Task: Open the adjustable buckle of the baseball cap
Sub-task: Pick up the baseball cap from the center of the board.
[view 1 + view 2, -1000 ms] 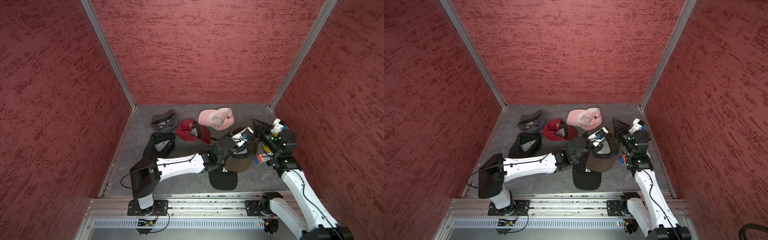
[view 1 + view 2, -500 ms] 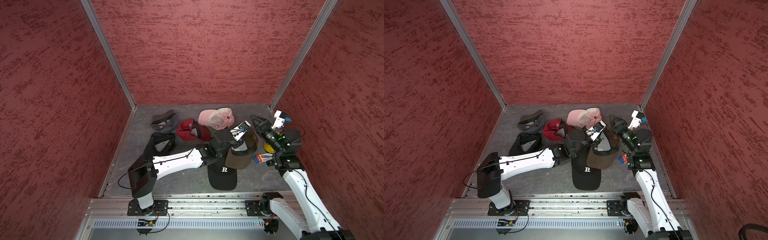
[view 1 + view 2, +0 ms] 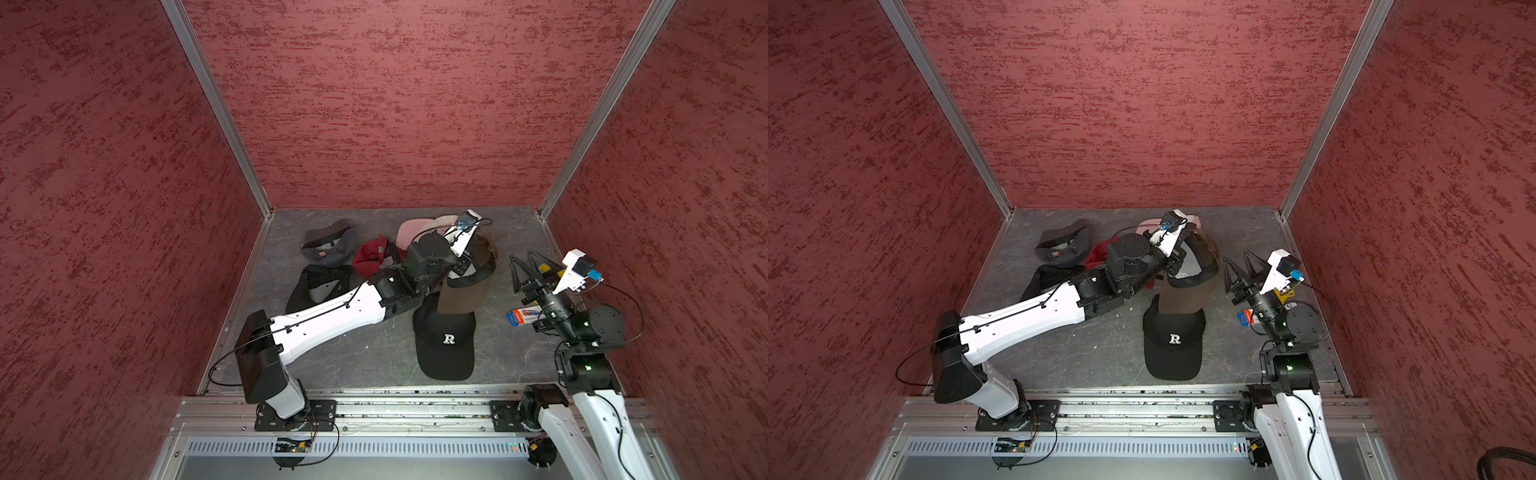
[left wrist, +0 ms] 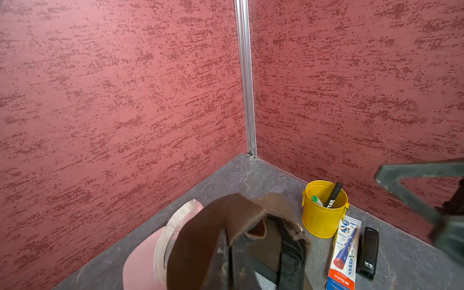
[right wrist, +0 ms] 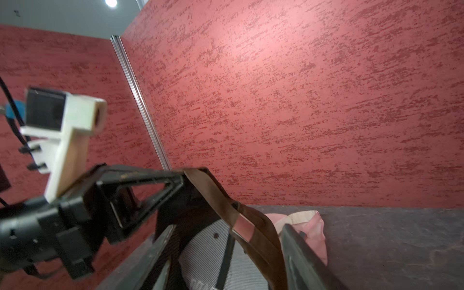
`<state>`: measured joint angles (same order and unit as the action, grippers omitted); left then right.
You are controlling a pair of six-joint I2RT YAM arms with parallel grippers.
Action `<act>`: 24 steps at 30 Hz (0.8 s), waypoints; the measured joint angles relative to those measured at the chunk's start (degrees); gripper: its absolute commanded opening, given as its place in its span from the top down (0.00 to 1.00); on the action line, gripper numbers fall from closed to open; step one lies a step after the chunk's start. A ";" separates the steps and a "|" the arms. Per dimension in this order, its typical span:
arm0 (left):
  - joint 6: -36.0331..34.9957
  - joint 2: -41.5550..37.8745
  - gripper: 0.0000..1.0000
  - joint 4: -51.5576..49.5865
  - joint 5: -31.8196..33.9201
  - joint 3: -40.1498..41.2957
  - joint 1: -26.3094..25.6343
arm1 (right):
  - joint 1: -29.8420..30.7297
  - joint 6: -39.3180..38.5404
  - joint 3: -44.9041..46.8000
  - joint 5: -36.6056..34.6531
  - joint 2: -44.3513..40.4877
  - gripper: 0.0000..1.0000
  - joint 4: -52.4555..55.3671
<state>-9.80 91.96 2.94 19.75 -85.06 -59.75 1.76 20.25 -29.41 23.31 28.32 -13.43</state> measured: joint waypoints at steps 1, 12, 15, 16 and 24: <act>0.44 -0.24 1.00 -0.66 -0.02 -0.04 0.02 | 0.00 -1.01 1.14 0.04 -0.04 0.35 -0.15; 3.87 -1.77 1.00 -5.01 -0.46 -1.05 -0.15 | 0.35 -5.51 6.21 4.90 3.37 0.36 -5.70; 4.17 -1.97 1.00 -5.31 -0.44 -1.51 -0.63 | 0.92 -7.34 6.21 5.14 4.15 0.37 -6.08; 4.28 -1.97 1.00 -5.60 -0.44 -1.90 -0.83 | 1.18 -7.91 6.21 5.11 4.55 0.37 -6.27; 6.21 -2.84 1.00 -6.01 -1.68 -2.80 -1.64 | 2.56 -10.03 6.21 4.37 10.97 0.50 -10.25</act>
<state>-3.60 89.12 -3.07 18.06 -87.85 -61.39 4.32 10.22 -23.20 27.68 39.29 -23.68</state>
